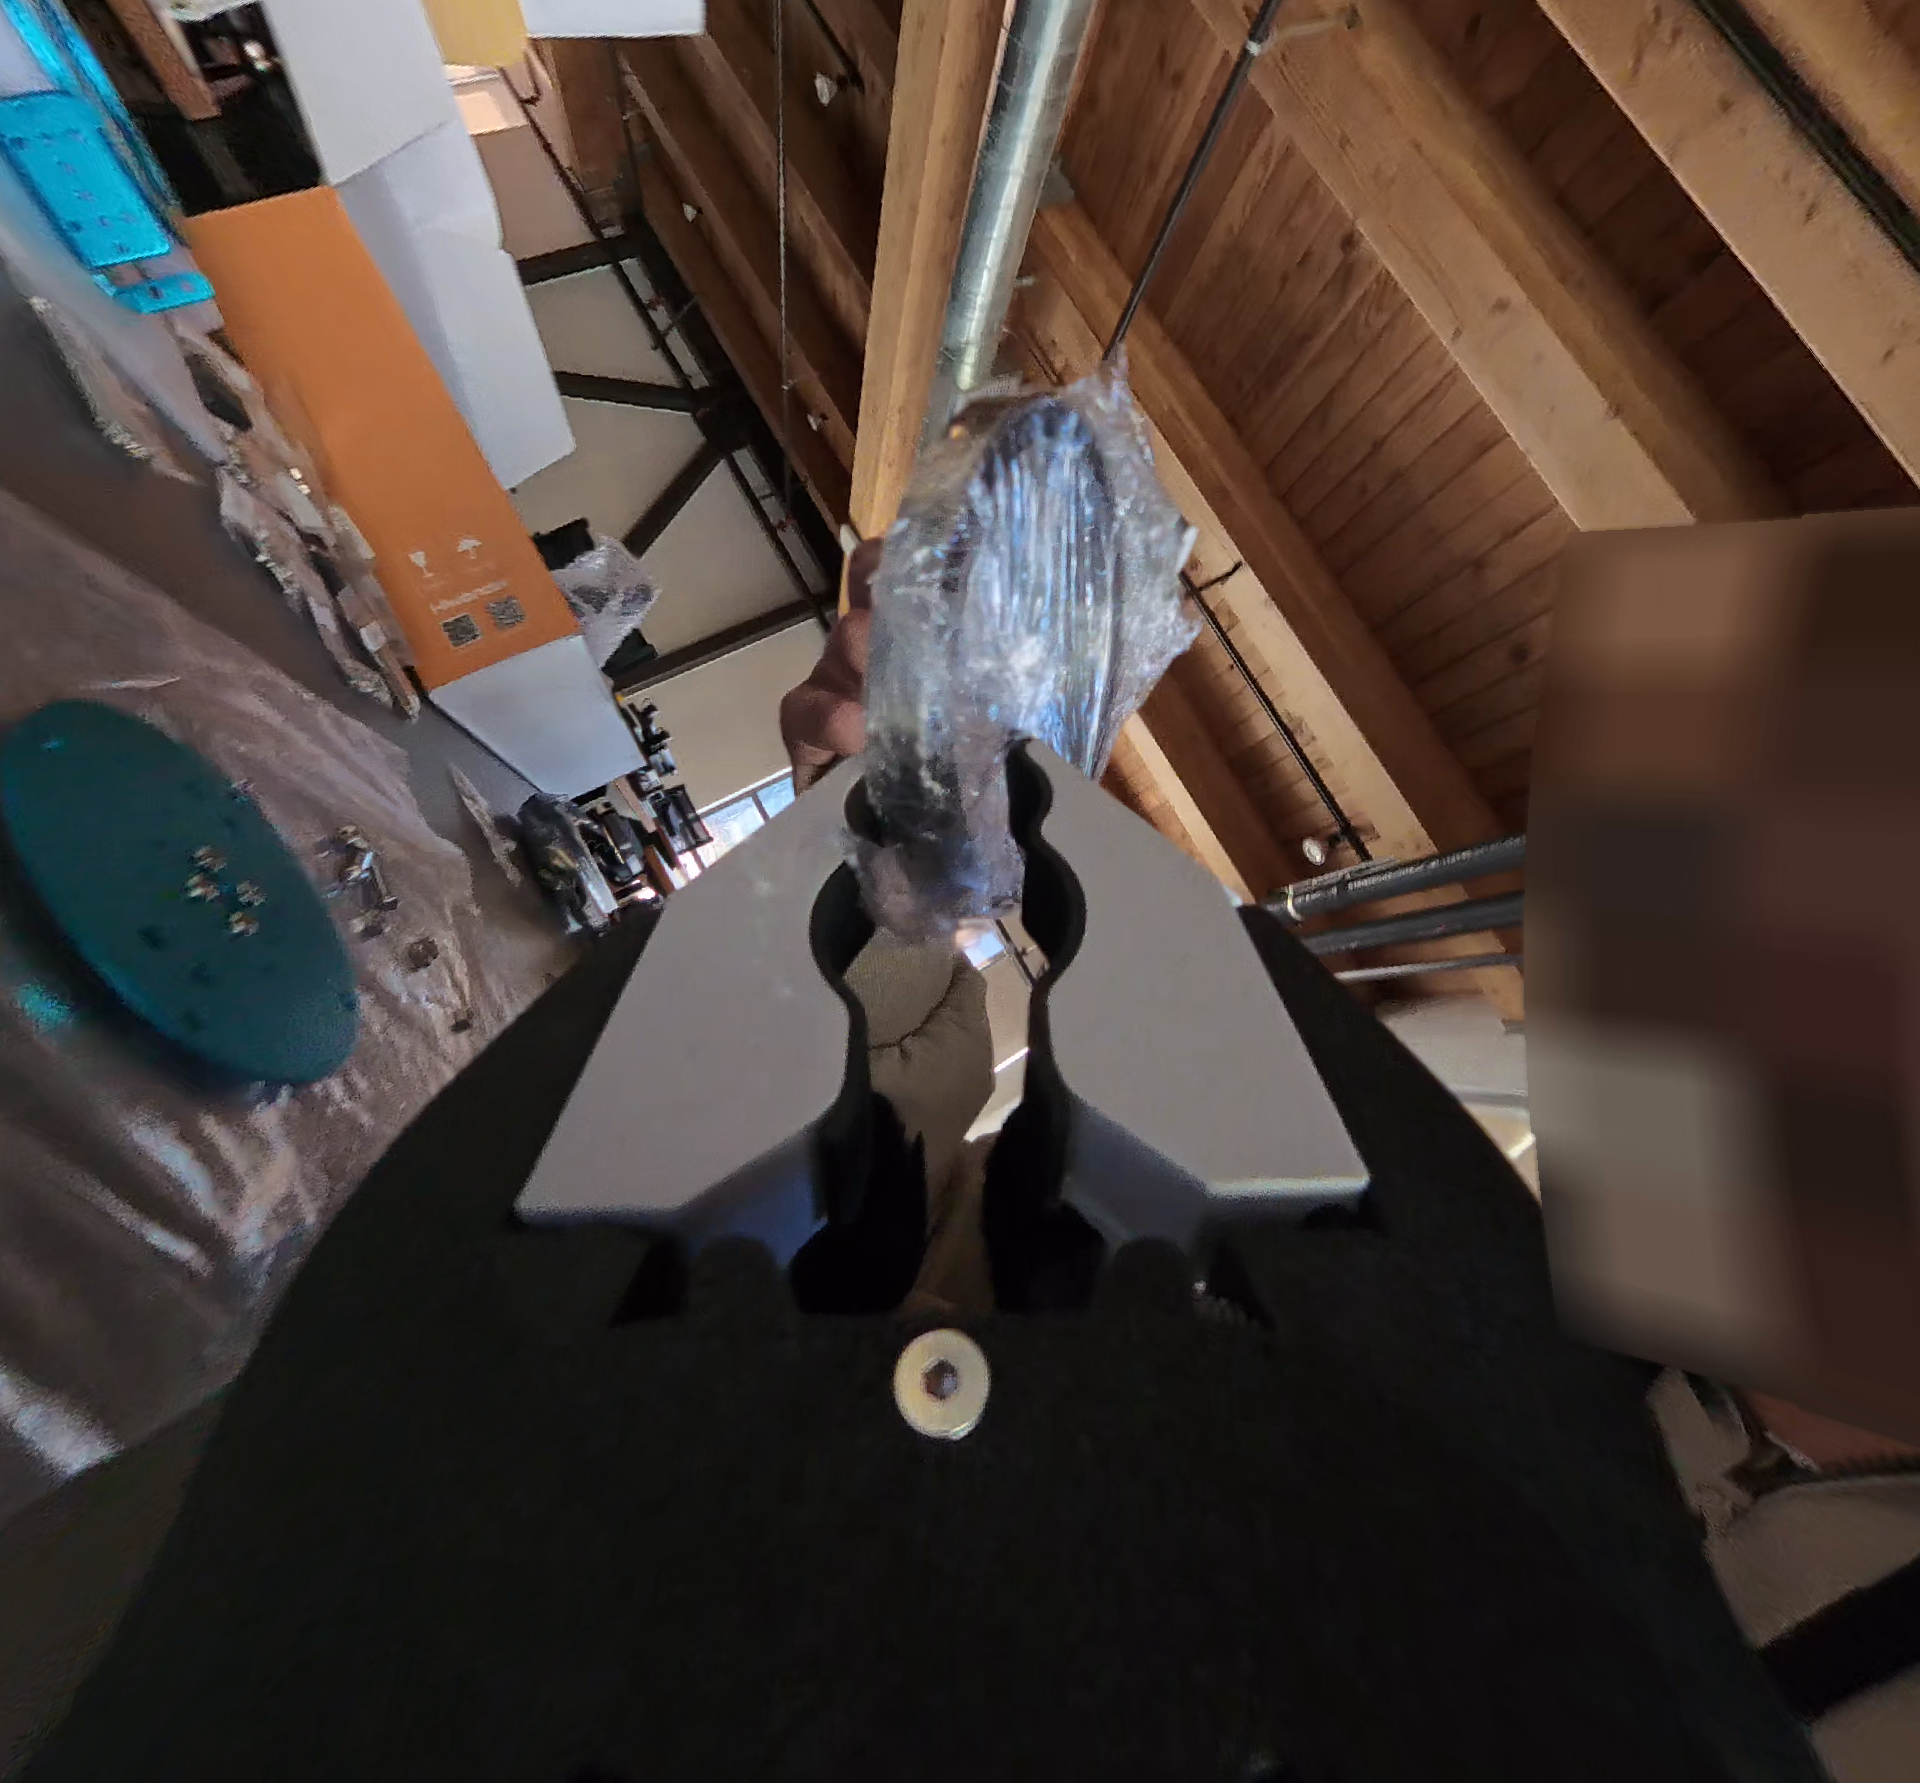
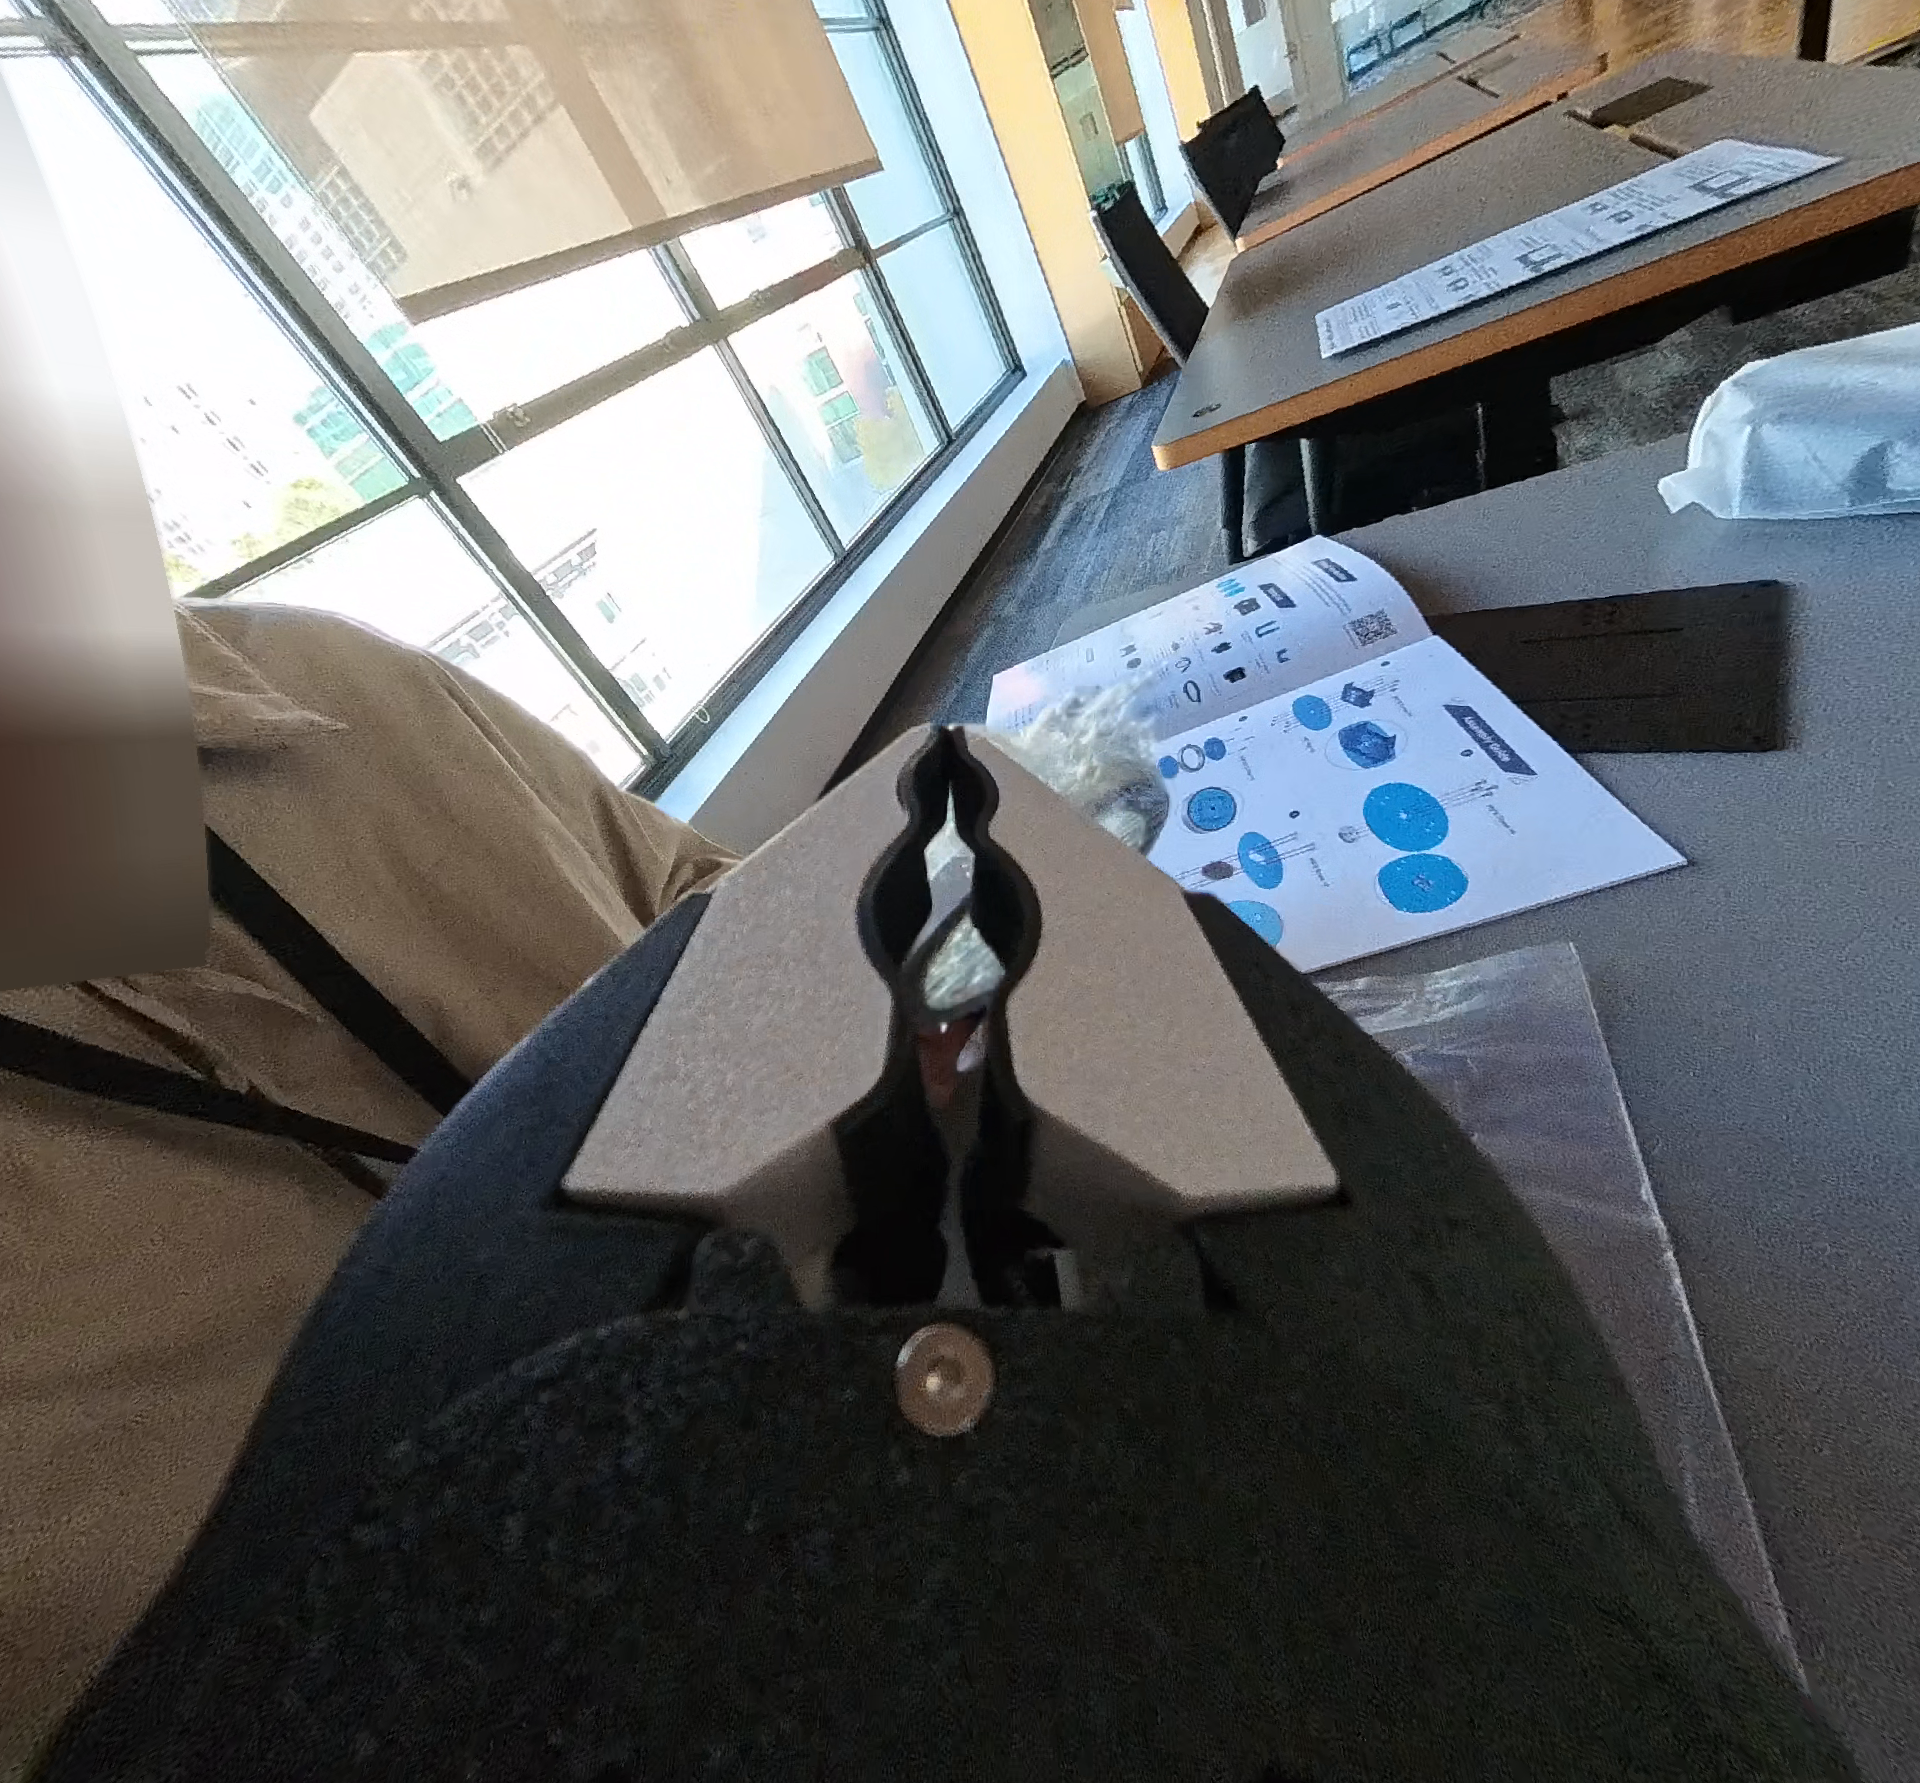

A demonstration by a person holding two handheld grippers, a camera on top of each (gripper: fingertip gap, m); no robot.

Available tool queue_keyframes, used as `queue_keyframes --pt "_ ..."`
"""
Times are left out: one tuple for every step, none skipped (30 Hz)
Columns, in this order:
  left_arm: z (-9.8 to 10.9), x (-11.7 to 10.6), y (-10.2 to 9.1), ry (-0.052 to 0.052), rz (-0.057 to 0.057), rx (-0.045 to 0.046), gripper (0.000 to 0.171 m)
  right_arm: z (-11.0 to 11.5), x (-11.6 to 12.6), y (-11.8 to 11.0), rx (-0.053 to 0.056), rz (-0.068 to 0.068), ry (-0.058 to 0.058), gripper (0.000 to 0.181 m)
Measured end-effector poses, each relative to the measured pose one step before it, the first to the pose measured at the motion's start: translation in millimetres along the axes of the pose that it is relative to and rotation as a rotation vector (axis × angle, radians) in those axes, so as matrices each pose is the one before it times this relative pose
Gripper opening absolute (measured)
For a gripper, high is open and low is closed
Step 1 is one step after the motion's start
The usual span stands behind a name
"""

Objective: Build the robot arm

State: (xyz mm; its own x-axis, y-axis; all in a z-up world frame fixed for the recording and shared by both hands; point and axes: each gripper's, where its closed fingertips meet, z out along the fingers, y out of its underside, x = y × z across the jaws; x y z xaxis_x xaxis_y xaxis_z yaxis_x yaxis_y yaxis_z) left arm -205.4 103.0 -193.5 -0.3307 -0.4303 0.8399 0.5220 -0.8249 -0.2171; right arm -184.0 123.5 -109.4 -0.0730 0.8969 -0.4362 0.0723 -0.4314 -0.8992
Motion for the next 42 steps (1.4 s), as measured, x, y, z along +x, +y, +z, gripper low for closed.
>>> queue_keyframes --pt "-3.50 -4.40 -1.47 -0.0123 -0.0196 0.01536 0.022 0.58 3.32 -0.12 0.0092 0.0136 -0.0030 0.000" --pt "-3.27 -3.89 -1.33 -0.0129 -0.0129 0.01380 0.023 -0.61 4.44 -0.81 0.0149 0.0161 0.0002 0.000" --pt "-2.58 -4.06 0.34 -0.0176 -0.0015 0.00252 0.025 -0.91 4.66 -1.76 0.0188 0.0183 0.0001 0.000" --pt "-1.55 -4.29 2.09 -0.0231 0.0078 -0.01078 0.028 -0.48 4.05 -1.16 0.0115 0.0162 -0.0016 0.000" --pt "-0.97 -3.55 2.12 -0.0229 0.0197 -0.01224 0.028 0.42 3.73 0.46 -0.0029 0.0064 0.0029 0.000" --pt "-0.76 -2.32 0.83 -0.0225 0.0269 -0.00477 0.029 1.32 3.68 2.35 -0.0185 -0.0040 0.0096 0.000" --pt "-0.14 -2.15 0.10 -0.0288 0.0291 -0.00317 0.029 2.11 3.33 3.33 -0.0255 -0.0094 0.0142 0.000" --pt "0.45 -1.95 0.90 -0.0311 0.0327 -0.01215 0.029 2.19 2.90 3.56 -0.0275 -0.0104 0.0147 0.000" --pt "0.87 -4.07 1.77 -0.0472 0.0341 -0.02110 0.030 1.28 3.11 2.94 -0.0270 -0.0126 0.0193 0.000" --pt "0.49 -5.93 1.76 -0.0653 0.0449 -0.02262 0.032 -0.09 3.63 1.37 -0.0206 -0.0140 0.0227 0.000" --pt "-0.23 -6.12 1.20 -0.0731 0.0550 -0.01869 0.032 -0.93 5.17 0.28 -0.0143 -0.0093 0.0295 0.000" --pt "-0.84 -5.46 -0.01 -0.0737 0.0616 -0.01369 0.032 -0.69 7.05 1.00 -0.0192 -0.0077 0.0378 0.000" --pt "-1.55 -3.18 -2.65 -0.0634 0.0733 -0.00322 0.033 0.11 8.87 2.70 -0.0305 -0.0117 0.0467 0.000" --pt "-2.15 -0.55 -6.03 -0.0492 0.0897 0.00560 0.033 1.68 9.53 4.76 -0.0390 -0.0135 0.0491 0.000" --pt "-2.42 0.18 -8.98 -0.0447 0.1111 0.00810 0.033 3.82 8.46 5.47 -0.0386 -0.0081 0.0413 0.000" --pt "-2.15 -1.61 -11.64 -0.0485 0.1288 0.00877 0.033 5.86 5.40 5.37 -0.0355 -0.0043 0.0238 0.000" --pt "-1.41 -3.43 -13.06 -0.0422 0.1339 0.00350 0.033 7.41 1.65 4.56 -0.0312 -0.0049 0.0040 0.000" --pt "-0.43 -4.14 -13.00 -0.0247 0.1254 -0.00928 0.033 7.49 -1.68 3.80 -0.0304 -0.0231 -0.0101 0.000" --pt "-0.58 -5.77 -13.76 -0.0140 0.0986 -0.01242 0.033 6.40 -2.21 3.03 -0.0274 -0.0352 -0.0066 0.000" --pt "-1.05 -7.93 -15.85 -0.0089 0.0733 0.00485 0.033 5.31 -2.16 1.99 -0.0220 -0.0396 -0.0065 0.000" --pt "-0.07 -9.65 -14.35 -0.0075 0.0700 0.00785 0.033 4.40 -2.62 1.35 -0.0168 -0.0459 -0.0131 0.000" --pt "1.72 -7.93 -9.05 0.0117 0.0728 -0.00744 0.036 3.57 -2.24 0.82 -0.0116 -0.0421 -0.0153 0.000" --pt "3.05 -3.83 -2.77 0.0440 0.0634 -0.02926 0.038 3.09 -0.59 0.06 -0.0078 -0.0290 -0.0089 0.000" --pt "3.34 -1.25 1.98 0.0586 0.0422 -0.04648 0.041 2.85 -1.15 -0.41 -0.0072 -0.0244 -0.0120 0.000" --pt "3.21 1.88 0.88 0.0722 0.0167 -0.03160 0.046 2.98 -4.19 -0.63 -0.0072 -0.0367 -0.0273 0.000" --pt "2.78 4.23 -1.45 0.0846 -0.0020 -0.00345 0.047 2.98 -4.47 -0.88 -0.0057 -0.0365 -0.0259 0.000" --pt "2.96 2.48 -1.47 0.0732 -0.0195 0.00173 0.047 3.05 -3.82 -0.40 -0.0120 -0.0316 -0.0202 0.000" --pt "2.46 2.47 -0.63 0.0695 -0.0271 -0.00379 0.048 3.27 -5.35 -0.26 -0.0141 -0.0388 -0.0261 0.000" --pt "1.49 4.35 0.21 0.0778 -0.0227 -0.00545 0.048 3.50 -5.50 -0.58 -0.0106 -0.0418 -0.0235 0.000" --pt "0.58 6.16 1.61 0.0828 -0.0110 -0.00851 0.048 3.22 -4.04 0.18 -0.0158 -0.0356 -0.0150 0.000" --pt "0.04 4.39 2.88 0.0627 0.0031 -0.01304 0.048 2.82 -3.17 1.29 -0.0225 -0.0313 -0.0104 0.000" --pt "-0.22 0.95 4.16 0.0333 0.0134 -0.01928 0.048 2.42 -3.01 0.98 -0.0199 -0.0318 -0.0078 0.000" --pt "-0.09 3.58 6.11 0.0422 0.0159 -0.03177 0.048 1.72 -3.01 -0.51 -0.0056 -0.0294 -0.0061 0.000" --pt "0.27 7.37 5.13 0.0583 0.0100 -0.02879 0.048 0.95 -1.41 -0.90 -0.0006 -0.0210 -0.0003 0.000" --pt "0.98 5.63 2.93 0.0421 0.0041 -0.01735 0.048 0.37 -0.91 0.17 -0.0056 -0.0153 0.0001 0.000" --pt "1.75 2.72 3.30 0.0233 0.0073 -0.02530 0.048 -0.07 -1.94 -0.18 -0.0012 -0.0137 -0.0078 0.000" --pt "1.96 -0.59 2.79 0.0036 0.0075 -0.02662 0.047 -0.28 -2.26 -0.25 -0.0016 -0.0126 -0.0095 0.000" --pt "1.40 -1.88 0.27 -0.0006 -0.0016 -0.01043 0.047 0.03 -2.78 -0.69 0.0001 -0.0163 -0.0096 0.000" --pt "0.63 1.00 -1.29 0.0222 -0.0173 0.00006 0.044 0.55 -2.70 -0.68 0.0005 -0.0201 -0.0064 0.000" --pt "0.11 4.01 -1.33 0.0439 -0.0251 0.00037 0.033 0.78 -0.92 -0.05 -0.0046 -0.0168 0.0046 0.000" --pt "0.53 3.07 -0.62 0.0357 -0.0219 -0.00349 0.027 0.87 -0.77 0.04 -0.0084 -0.0162 0.0059 0.000" --pt "1.50 1.47 0.76 0.0192 -0.0118 -0.01060 0.026 0.76 -1.31 -0.72 -0.0041 -0.0167 0.0029 0.000"
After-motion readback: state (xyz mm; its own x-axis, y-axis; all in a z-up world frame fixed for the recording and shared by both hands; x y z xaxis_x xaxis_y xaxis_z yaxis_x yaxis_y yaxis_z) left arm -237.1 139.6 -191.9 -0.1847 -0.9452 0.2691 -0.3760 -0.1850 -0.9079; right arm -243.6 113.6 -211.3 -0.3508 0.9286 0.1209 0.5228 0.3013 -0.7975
